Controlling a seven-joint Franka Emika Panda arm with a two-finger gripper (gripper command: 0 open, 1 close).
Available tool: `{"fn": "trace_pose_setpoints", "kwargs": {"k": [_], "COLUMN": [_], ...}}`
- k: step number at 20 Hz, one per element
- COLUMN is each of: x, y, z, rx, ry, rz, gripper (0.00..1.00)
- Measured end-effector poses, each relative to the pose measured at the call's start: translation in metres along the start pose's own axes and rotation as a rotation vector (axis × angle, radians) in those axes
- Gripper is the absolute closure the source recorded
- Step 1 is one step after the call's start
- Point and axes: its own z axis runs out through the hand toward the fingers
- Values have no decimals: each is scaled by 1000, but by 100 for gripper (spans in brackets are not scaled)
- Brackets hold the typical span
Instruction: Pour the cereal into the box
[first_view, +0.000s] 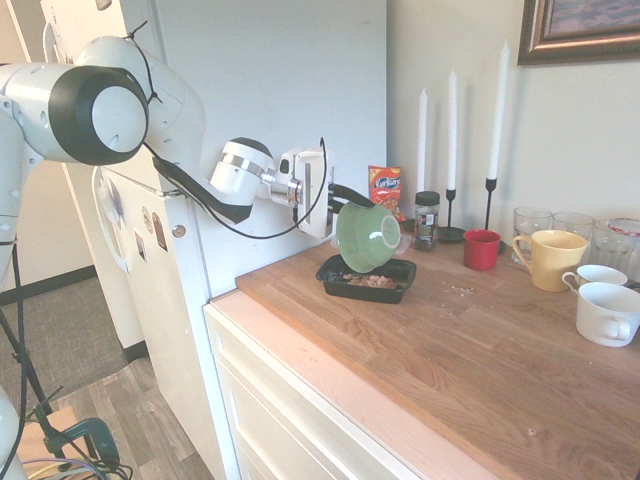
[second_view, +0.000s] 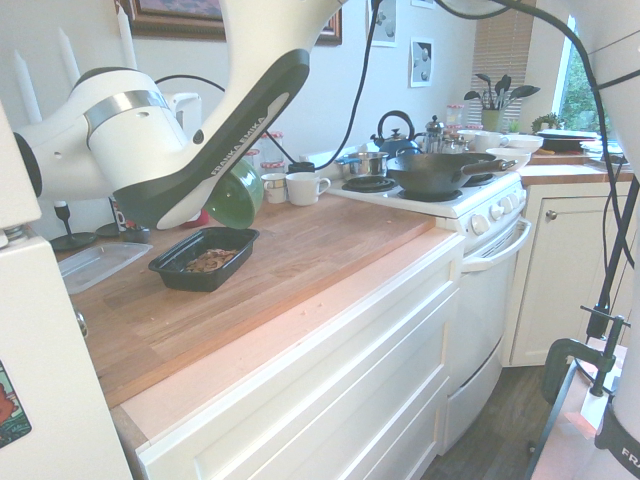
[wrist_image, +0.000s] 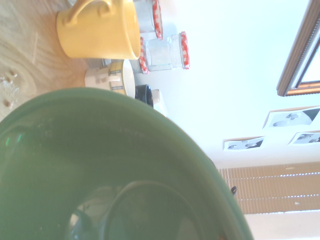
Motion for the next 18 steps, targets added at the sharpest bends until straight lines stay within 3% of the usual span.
{"fn": "trace_pose_setpoints", "kwargs": {"k": [4, 10, 14, 18], "x": [14, 66, 90, 106], "y": [5, 21, 40, 85], "z": [-3, 11, 51, 126], "rx": [23, 155, 268, 399], "ry": [-62, -382, -605, -824], "rz": [44, 181, 230, 294], "gripper": [100, 100, 100, 100]}}
